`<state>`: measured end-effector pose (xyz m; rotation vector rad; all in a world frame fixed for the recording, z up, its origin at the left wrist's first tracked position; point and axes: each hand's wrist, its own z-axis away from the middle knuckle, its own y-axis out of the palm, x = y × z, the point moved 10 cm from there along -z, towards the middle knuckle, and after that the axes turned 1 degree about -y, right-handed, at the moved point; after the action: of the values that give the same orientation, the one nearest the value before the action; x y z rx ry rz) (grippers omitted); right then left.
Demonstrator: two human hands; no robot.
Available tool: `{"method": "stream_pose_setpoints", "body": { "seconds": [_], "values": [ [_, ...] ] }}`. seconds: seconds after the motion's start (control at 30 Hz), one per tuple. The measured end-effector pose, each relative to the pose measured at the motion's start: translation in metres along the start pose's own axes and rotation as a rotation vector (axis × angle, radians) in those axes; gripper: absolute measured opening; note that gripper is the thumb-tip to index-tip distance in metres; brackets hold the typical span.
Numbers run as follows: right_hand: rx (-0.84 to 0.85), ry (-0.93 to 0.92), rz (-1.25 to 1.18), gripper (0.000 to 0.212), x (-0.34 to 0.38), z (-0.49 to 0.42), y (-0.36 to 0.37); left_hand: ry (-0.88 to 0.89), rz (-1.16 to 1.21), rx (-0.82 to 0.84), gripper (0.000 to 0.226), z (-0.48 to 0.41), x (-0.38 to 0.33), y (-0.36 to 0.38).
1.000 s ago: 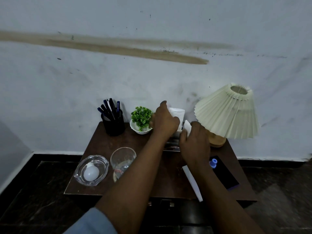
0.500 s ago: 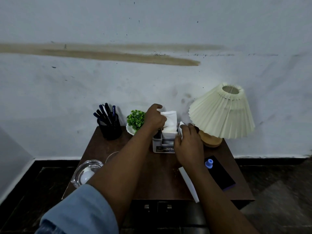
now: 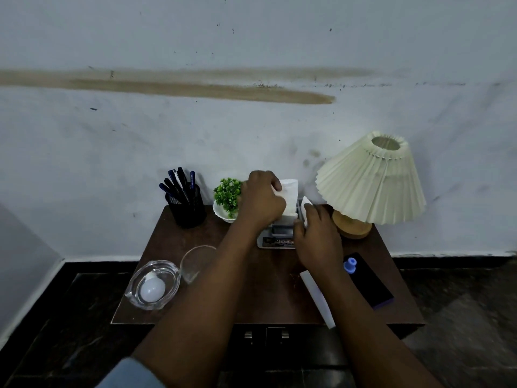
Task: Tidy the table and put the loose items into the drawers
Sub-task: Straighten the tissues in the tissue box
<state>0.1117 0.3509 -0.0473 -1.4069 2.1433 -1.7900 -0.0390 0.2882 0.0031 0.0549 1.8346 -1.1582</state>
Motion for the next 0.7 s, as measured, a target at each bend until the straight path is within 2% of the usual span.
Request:
{"method": "stream_pose_setpoints", "body": {
  "seconds": [0.1, 0.17, 0.23, 0.27, 0.33, 0.37, 0.43, 0.57, 0.7],
  "values": [
    [0.023, -0.030, -0.033, 0.058, 0.002, 0.004, 0.001, -0.046, -0.208, 0.151, 0.042, 0.020, 0.015, 0.030],
    [0.075, -0.048, -0.089, 0.066, 0.000, 0.006, 0.005, -0.028, -0.207, 0.111, 0.055, 0.026, 0.018, 0.035],
    [0.133, -0.012, -0.213, 0.080, -0.005, 0.007, 0.008, 0.006, -0.029, -0.032, 0.066, 0.033, 0.014, 0.029],
    [0.147, 0.036, -0.293, 0.085, -0.009, 0.008, 0.009, -0.031, 0.148, -0.110, 0.069, 0.038, 0.018, 0.026],
    [0.131, 0.145, -0.442, 0.089, -0.017, 0.008, 0.011, -0.237, 0.578, -0.197, 0.073, 0.050, 0.040, 0.032],
    [0.115, 0.194, -0.483, 0.086, -0.022, 0.008, 0.013, -0.355, 0.744, -0.200, 0.074, 0.056, 0.051, 0.043],
    [0.085, 0.272, -0.496, 0.069, -0.030, 0.007, 0.017, -0.481, 0.862, -0.186, 0.065, 0.059, 0.064, 0.059],
    [0.037, 0.267, -0.543, 0.048, -0.035, 0.001, 0.019, -0.465, 0.908, -0.149, 0.038, 0.046, 0.070, 0.070],
    [0.047, 0.254, -0.632, 0.048, -0.038, -0.009, 0.028, -0.427, 0.906, -0.126, 0.040, 0.032, 0.073, 0.073]
  ]
}}
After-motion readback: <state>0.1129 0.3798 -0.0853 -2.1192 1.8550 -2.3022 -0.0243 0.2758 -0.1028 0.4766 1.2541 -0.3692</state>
